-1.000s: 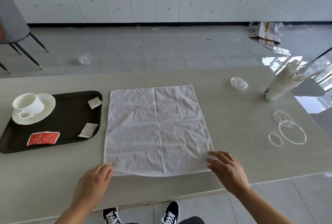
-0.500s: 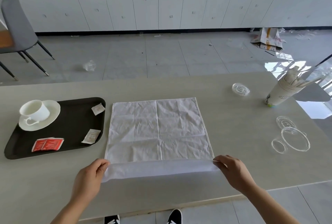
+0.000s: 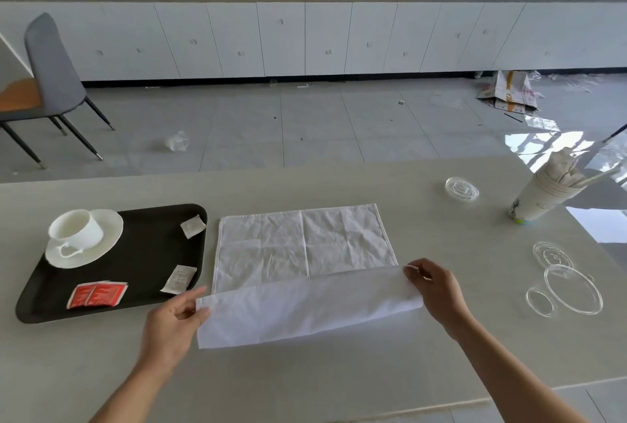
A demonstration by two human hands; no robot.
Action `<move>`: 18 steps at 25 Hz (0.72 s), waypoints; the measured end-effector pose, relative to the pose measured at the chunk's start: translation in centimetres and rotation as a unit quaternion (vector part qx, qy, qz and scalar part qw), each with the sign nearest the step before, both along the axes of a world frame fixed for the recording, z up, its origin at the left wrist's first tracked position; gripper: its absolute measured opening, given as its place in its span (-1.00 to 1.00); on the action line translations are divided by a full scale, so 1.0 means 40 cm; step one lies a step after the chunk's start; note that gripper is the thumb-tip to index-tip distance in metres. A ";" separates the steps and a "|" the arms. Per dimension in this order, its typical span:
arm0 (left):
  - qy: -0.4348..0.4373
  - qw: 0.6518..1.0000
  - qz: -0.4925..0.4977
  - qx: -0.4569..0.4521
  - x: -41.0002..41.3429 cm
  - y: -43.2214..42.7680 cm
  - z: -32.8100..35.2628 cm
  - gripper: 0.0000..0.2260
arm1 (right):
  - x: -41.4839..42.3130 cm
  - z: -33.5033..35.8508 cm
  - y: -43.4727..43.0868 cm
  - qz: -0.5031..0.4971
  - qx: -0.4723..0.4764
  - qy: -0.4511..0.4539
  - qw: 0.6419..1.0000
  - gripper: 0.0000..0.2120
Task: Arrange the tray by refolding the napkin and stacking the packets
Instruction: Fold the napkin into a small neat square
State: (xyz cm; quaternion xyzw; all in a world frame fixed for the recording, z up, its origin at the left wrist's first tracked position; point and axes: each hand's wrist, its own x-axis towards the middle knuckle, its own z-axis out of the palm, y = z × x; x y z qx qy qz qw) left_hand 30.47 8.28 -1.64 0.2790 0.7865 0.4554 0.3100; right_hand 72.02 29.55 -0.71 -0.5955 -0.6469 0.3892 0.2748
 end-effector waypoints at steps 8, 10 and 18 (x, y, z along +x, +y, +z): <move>0.014 0.995 0.090 0.035 -0.048 0.168 0.028 -0.84 | -0.104 0.026 0.175 0.009 0.021 -0.027 0.999 -0.84; 0.019 0.995 0.092 0.036 -0.069 0.218 0.033 -0.85 | -0.126 0.017 0.225 0.007 0.011 -0.038 0.999 -0.84; 0.060 0.995 0.077 -0.023 -0.148 0.417 0.015 -0.87 | -0.220 -0.047 0.395 0.004 -0.007 -0.101 0.995 -0.83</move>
